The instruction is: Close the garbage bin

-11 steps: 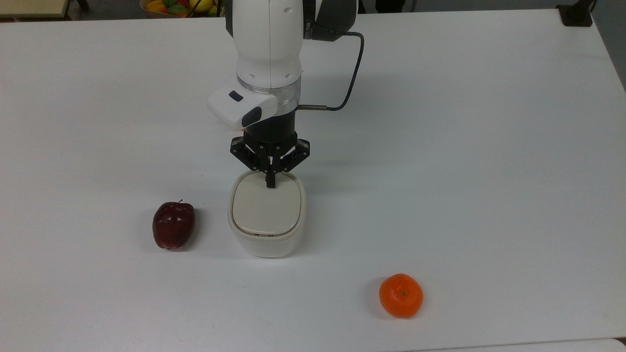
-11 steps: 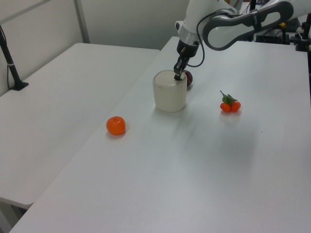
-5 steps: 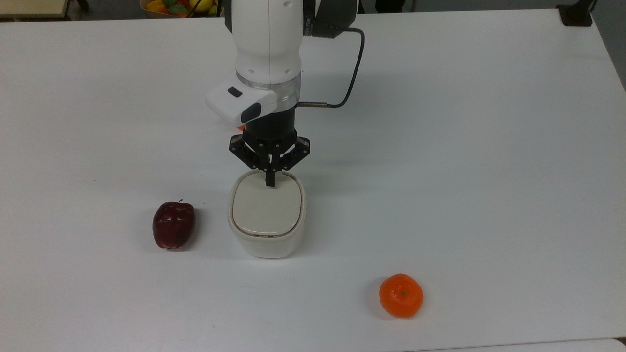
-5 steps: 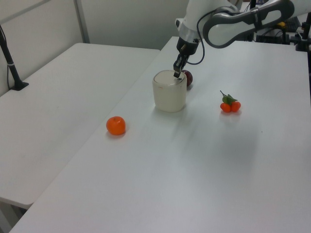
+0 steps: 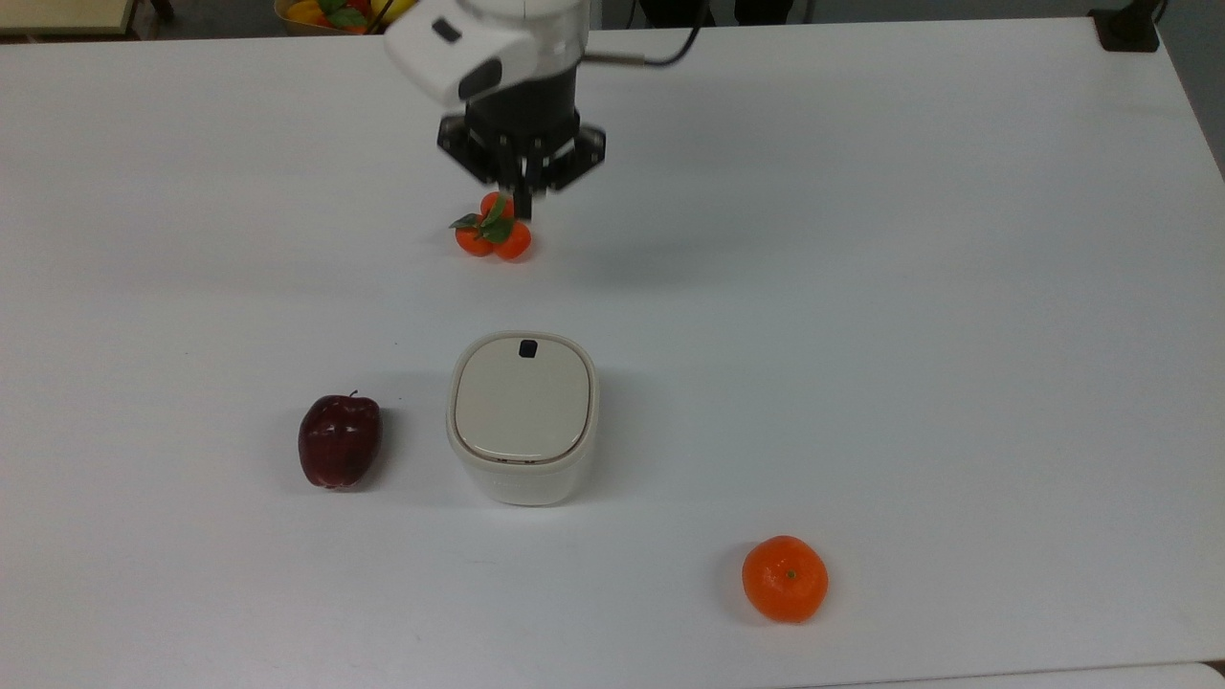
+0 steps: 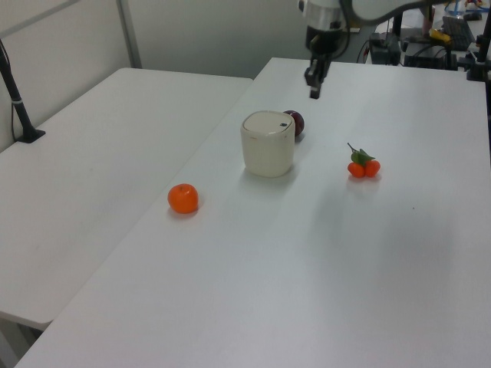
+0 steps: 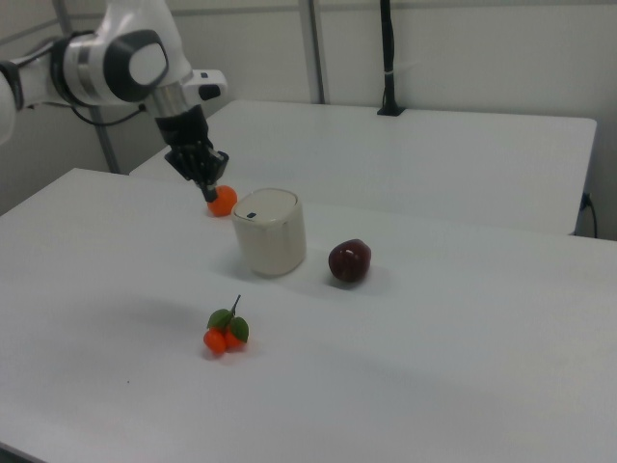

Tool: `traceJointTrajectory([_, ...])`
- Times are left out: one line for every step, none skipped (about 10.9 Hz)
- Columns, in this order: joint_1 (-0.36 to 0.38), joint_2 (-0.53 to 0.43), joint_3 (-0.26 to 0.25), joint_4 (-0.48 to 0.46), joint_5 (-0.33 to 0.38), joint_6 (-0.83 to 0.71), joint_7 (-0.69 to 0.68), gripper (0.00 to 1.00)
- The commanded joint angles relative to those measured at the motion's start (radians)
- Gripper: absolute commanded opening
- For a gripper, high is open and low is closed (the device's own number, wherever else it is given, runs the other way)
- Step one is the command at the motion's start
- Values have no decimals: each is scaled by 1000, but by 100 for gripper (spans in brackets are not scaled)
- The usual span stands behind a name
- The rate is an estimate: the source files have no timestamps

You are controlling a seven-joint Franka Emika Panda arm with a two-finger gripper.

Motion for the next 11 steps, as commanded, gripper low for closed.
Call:
traceJointTrajectory([13, -99, -6, -40, 8, -190, 9, 0])
traceJointTrajectory([13, -123, -8, -60, 8, -214, 12, 0])
traceJointTrajectory([13, -151, -8, -89, 1, -209, 12, 4])
traceJointTrajectory([13, -165, -8, -98, -4, -210, 17, 26])
traceJointTrajectory([12, -172, -8, -100, -8, -215, 17, 48])
traceJointTrajectory([10, -185, -8, -108, -10, -212, 17, 75])
traceJointTrajectory([10, -191, -9, -126, -15, -207, 17, 98])
traceJointTrajectory([10, -200, -8, -138, -27, -201, 17, 100])
traceJointTrajectory([7, -205, -8, -138, -27, -199, 17, 100])
traceJointTrajectory([4, -205, -8, -138, -27, -199, 18, 100])
traceJointTrajectory([3, -205, -9, -135, -28, -199, 18, 100])
